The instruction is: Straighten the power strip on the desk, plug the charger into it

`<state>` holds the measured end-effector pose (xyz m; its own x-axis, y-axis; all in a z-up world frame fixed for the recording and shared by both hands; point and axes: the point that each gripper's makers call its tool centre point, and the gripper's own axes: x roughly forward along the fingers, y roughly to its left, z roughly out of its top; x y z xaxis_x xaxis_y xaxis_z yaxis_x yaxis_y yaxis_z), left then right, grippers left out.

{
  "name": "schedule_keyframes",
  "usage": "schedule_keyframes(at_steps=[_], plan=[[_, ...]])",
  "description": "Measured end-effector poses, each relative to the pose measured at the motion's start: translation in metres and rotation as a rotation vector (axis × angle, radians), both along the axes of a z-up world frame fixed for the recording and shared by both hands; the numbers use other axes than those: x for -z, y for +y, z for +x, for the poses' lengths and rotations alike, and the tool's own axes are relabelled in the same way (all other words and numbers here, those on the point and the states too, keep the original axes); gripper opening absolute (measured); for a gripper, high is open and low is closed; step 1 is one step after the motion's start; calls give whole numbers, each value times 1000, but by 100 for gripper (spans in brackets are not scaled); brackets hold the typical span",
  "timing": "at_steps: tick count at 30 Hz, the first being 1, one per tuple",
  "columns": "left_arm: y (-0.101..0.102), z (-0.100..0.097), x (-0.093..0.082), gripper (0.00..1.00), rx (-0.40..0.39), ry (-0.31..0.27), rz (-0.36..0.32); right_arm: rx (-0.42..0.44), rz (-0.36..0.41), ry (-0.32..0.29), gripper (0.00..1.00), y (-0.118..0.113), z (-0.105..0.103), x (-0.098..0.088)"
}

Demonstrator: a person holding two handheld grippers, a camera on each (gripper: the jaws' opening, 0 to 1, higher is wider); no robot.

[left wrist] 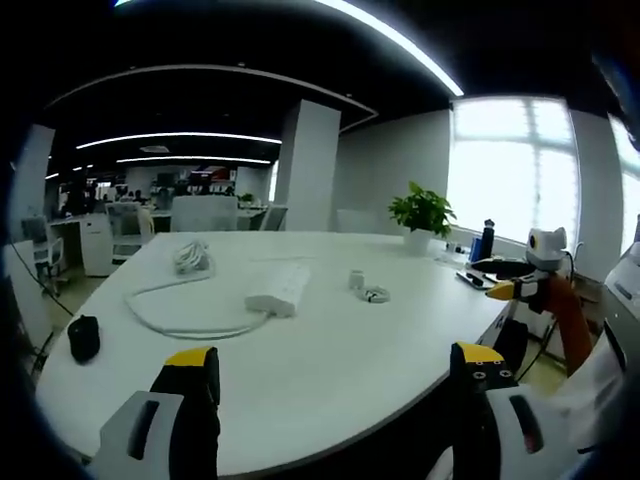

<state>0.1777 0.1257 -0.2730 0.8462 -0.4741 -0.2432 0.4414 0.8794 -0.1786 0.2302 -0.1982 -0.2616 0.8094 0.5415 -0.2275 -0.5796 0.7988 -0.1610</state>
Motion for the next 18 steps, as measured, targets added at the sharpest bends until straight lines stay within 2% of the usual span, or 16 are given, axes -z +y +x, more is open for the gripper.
schedule_keyframes(at_steps=[5, 11, 18], plan=[[4, 6, -6, 96, -19, -2, 15, 1, -3, -10, 82, -2, 3, -4], [-2, 17, -17, 96, -22, -17, 51, 28, -36, -4, 82, -9, 10, -5], [-5, 40, -15, 95, -27, 1, 50, 23, -35, -26, 82, -10, 22, -16]])
